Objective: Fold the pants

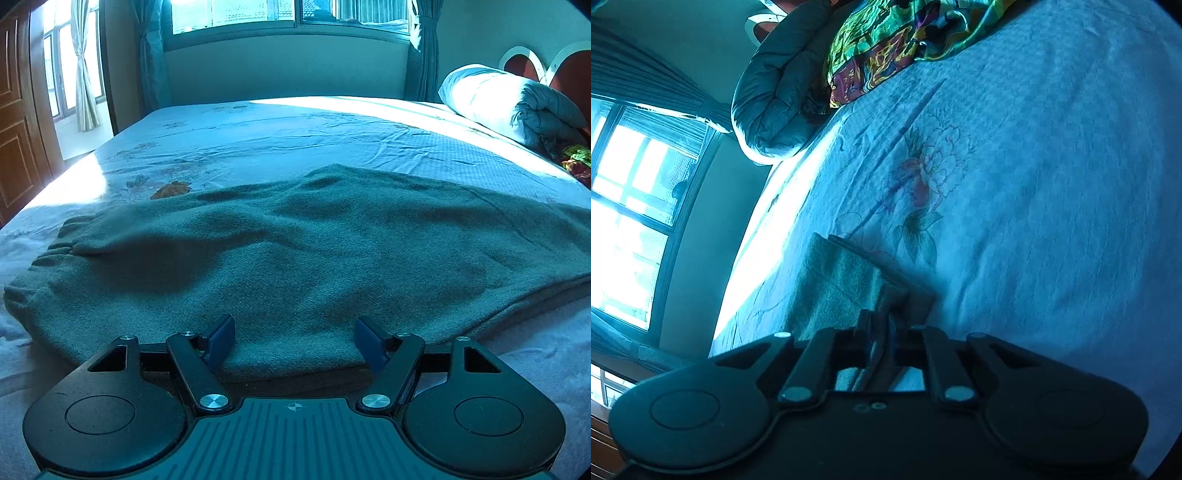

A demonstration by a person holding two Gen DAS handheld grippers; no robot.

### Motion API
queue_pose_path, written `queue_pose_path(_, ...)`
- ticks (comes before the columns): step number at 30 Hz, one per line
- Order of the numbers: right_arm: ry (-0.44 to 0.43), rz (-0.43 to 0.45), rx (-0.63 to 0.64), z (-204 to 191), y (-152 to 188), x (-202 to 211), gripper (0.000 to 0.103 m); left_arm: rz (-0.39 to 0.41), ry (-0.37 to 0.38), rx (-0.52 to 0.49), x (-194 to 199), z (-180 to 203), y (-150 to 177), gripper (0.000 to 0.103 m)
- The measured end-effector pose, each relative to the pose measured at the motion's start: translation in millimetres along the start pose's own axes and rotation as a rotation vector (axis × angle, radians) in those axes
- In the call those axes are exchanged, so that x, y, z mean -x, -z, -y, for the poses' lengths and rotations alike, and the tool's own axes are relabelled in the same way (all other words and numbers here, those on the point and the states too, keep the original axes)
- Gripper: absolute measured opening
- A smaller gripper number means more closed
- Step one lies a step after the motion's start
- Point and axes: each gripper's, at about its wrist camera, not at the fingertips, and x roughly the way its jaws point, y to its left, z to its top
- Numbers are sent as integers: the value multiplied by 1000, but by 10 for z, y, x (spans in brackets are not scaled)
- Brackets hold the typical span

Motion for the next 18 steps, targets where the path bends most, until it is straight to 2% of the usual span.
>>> queue_pose_path(2,-40,54,62,-128,18,158,0,-6,5,-5,-3,-31,-7,72)
queue_pose_path(3,-19,54,80,-110,22,150,0,-7,5,-7,-6,-38,-6,73)
queue_pose_path(5,58,-6,-2,159,-19,-5,0,-7,5,-2,-15,-52,2,75)
queue_pose_path(6,32,-10,-45,277,-31,-26,0,-7,6,-4,-20,-52,6,76)
queue_pose_path(8,16,-6,-39,261,-13,-7,0,-9,5,-12,-21,-57,2,76)
queue_pose_path(13,26,-11,-22,196,47,118,15,3,-3,11,67,-29,-51,77)
queue_pose_path(14,24,-30,-28,216,58,75,20,19,0,22,96,31,-78,77)
queue_pose_path(16,39,-5,-14,206,98,74,15,49,38,-2,120,276,-153,77)
queue_pose_path(18,44,41,45,86,181,157,15,74,63,-35,88,602,-238,77)
